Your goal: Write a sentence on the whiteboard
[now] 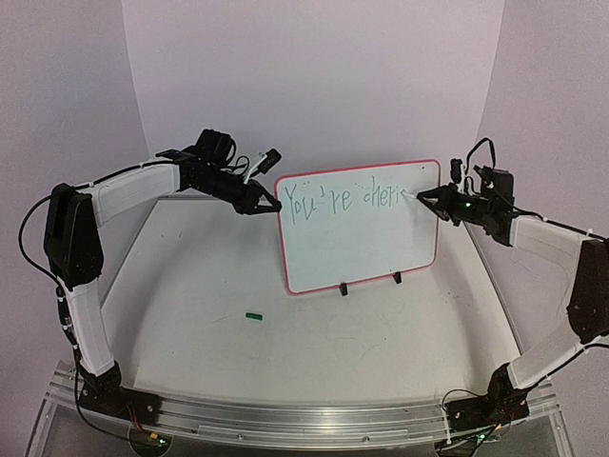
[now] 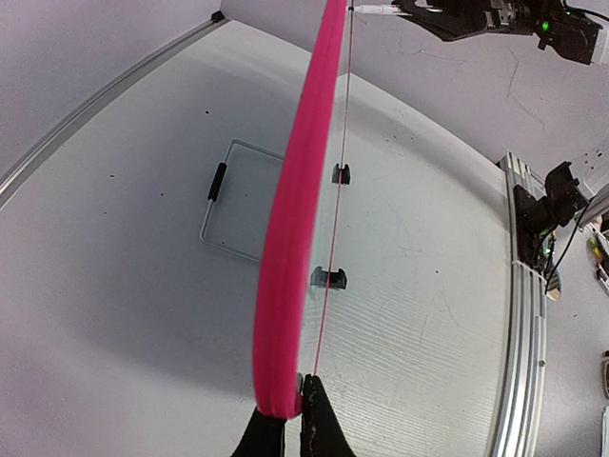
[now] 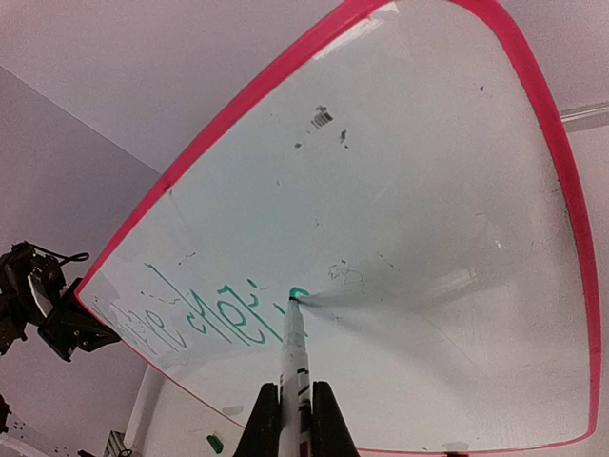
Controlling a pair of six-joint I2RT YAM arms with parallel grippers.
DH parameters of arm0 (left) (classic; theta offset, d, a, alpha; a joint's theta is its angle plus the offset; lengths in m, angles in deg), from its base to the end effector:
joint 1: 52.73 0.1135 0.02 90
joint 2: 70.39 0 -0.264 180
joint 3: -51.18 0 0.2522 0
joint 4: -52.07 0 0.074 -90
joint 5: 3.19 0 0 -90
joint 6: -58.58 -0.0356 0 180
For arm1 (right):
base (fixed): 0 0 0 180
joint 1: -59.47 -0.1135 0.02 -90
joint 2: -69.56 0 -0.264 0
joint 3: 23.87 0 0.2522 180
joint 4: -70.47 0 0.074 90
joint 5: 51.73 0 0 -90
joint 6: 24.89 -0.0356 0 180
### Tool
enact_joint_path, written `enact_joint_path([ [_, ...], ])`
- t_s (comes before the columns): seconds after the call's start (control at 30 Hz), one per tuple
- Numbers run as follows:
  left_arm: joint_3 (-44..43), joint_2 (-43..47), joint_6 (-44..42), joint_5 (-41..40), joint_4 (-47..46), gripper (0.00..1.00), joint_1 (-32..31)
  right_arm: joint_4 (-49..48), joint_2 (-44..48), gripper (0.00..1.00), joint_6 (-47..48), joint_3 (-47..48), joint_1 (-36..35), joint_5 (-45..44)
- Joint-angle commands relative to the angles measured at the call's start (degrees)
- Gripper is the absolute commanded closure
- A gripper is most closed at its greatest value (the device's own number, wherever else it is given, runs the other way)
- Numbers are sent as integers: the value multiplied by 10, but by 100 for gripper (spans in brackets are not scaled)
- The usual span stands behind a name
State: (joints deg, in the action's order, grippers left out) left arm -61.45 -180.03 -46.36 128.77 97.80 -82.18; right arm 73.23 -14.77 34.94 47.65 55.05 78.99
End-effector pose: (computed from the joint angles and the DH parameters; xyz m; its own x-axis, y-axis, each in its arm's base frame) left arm 0.3665 -0.2343 0.3071 -0.3665 0.4271 -0.8266 0.9188 0.3063 -0.2491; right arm 0.3343 0.0491 0.2932 -0.5756 0.3375 -0.7448 -0.4577 0.6218 0.6355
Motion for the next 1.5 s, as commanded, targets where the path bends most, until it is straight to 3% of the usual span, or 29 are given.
enact_joint_path([
  [0.0, 6, -8, -24, -28, 28, 100, -6, -5, -3, 100, 11, 5, 2, 8],
  [0.53, 7, -4, -26, -28, 29, 100, -6, 9, 34, 100, -3, -17, 3, -72],
  [1.47, 9, 4, -24, -28, 29, 100, -6, 38, 10, 100, 9, 11, 2, -1],
])
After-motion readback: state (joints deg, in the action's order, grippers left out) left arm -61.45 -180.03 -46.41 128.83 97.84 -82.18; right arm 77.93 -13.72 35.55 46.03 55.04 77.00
